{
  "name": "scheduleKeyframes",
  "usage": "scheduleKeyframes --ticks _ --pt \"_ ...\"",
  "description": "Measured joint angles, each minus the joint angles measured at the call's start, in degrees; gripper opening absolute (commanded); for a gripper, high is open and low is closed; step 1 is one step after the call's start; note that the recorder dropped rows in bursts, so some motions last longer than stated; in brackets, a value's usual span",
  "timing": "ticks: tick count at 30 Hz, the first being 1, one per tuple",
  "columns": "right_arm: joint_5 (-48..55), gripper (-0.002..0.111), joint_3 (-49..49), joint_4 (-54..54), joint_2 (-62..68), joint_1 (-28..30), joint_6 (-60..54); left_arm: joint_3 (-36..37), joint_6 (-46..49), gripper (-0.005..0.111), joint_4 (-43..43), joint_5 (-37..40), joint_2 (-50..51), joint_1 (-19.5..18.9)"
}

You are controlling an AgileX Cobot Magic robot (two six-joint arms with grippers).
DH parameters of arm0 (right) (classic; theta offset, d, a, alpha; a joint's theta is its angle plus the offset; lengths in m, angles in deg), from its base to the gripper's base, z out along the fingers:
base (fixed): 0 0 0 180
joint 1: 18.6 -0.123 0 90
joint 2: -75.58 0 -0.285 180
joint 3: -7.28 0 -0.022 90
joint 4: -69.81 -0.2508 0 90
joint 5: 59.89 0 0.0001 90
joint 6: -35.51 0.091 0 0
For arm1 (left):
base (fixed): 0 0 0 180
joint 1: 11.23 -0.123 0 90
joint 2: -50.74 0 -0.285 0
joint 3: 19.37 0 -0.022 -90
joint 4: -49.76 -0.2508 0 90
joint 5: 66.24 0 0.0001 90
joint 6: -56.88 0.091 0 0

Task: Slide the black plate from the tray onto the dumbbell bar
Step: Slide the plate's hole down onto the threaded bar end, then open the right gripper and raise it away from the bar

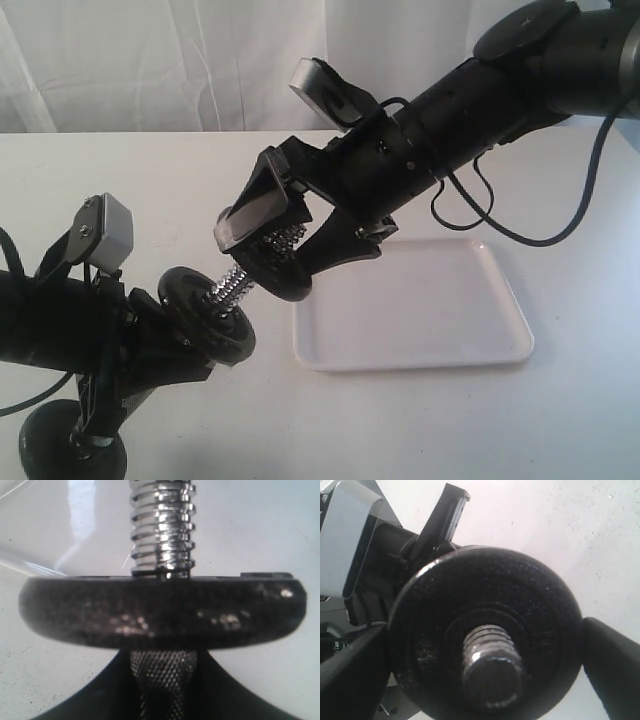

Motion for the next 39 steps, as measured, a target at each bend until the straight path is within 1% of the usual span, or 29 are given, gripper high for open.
scheduleKeyframes --ticks 1,2,18,27,35,39 --pt "0.0 0.082 0.0 -0.16 0.0 0.0 -0.24 0.0 0.08 0.0 0.0 0.0 0.0 0.0" --pt "0.0 0.087 0.0 -0.19 0.0 0.0 -0.24 0.0 0.08 0.0 0.0 0.0 -0.03 0.0" --pt "-0.09 0.088 0.0 -0.41 0.0 0.0 -0.37 0.0 0.21 0.0 0.37 0.0 -0.12 0.0" --pt "-0.33 0.104 0.0 -1.77 0.0 0.11 0.45 0.0 0.21 0.0 0.37 0.0 -0.12 0.0" --pt "-0.6 0.105 0.0 -2.27 0.0 0.11 0.64 0.0 0.21 0.0 0.26 0.0 -0.12 0.0" --pt "-0.6 0.105 0.32 -2.14 0.0 0.11 -1.97 0.0 0.21 0.0 0.26 0.0 -0.12 0.0"
